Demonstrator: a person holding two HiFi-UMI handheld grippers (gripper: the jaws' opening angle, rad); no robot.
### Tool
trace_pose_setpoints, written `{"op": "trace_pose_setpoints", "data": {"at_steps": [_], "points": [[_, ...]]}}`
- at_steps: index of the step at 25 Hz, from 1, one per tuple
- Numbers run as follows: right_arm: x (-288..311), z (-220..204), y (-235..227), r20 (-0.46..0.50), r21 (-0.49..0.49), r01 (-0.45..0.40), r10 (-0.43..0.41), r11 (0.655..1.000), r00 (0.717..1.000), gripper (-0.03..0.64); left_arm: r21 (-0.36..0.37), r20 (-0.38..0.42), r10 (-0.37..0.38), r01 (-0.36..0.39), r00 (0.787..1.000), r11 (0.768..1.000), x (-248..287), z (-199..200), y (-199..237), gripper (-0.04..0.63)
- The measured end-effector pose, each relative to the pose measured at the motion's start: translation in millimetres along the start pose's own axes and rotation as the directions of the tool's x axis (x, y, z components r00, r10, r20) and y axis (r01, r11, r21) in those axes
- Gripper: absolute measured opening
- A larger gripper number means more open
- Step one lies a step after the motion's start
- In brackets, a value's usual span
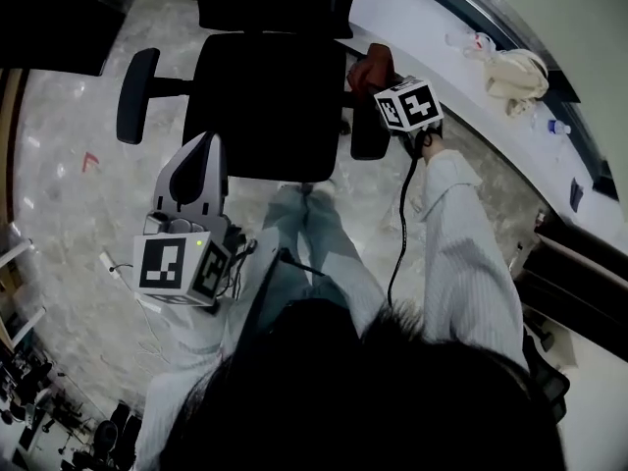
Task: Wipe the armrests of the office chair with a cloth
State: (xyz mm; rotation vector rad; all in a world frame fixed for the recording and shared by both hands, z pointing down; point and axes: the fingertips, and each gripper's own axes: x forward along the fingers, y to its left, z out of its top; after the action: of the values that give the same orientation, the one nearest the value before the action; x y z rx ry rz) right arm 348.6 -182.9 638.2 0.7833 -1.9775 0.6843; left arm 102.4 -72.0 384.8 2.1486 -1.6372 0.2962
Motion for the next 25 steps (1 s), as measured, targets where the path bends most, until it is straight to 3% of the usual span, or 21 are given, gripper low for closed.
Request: {"op": "trace_pose_setpoints", "data": {"at_steps": [4, 8, 12, 20, 25], "points": [[15.9, 26.2, -34.4, 0.013, 0.086, 0.083, -0.085, 0.993, 0.996, 0.025, -0.014, -0.005, 0.033, -0.033, 0.999, 0.999, -4.0, 0.7, 15.5, 0.003], [13.3, 24.8, -23.5, 0.032, 0.113, 0.078, -0.082, 0.991, 0.996, 0.025, -0.011, 0.002, 0.023, -0.023, 1.000, 1.000, -4.9, 5.3, 18.8, 0.003], [-1.8, -6.8, 17.4, 0.051, 0.049, 0.045, -0.048, 0.998, 0.998, 0.025, 0.008, 0.032, -0.037, 0.037, 0.999, 0.999, 2.6, 12.5, 6.6, 0.003], [-49.9, -80.8, 101.9, 0.112, 0.095, -0.035, 0.024, 0.995, 0.993, 0.025, 0.060, 0.038, -0.181, 0.178, 0.983, 0.982, 15.0, 29.4, -51.3, 0.003], [-61.0, -99.4, 111.8, 0.151, 0.124, -0.028, 0.009, 0.992, 0.989, 0.025, 0.090, 0.038, -0.265, 0.261, 0.963, 0.961, 13.0, 24.3, -89.3, 0.003]]}}
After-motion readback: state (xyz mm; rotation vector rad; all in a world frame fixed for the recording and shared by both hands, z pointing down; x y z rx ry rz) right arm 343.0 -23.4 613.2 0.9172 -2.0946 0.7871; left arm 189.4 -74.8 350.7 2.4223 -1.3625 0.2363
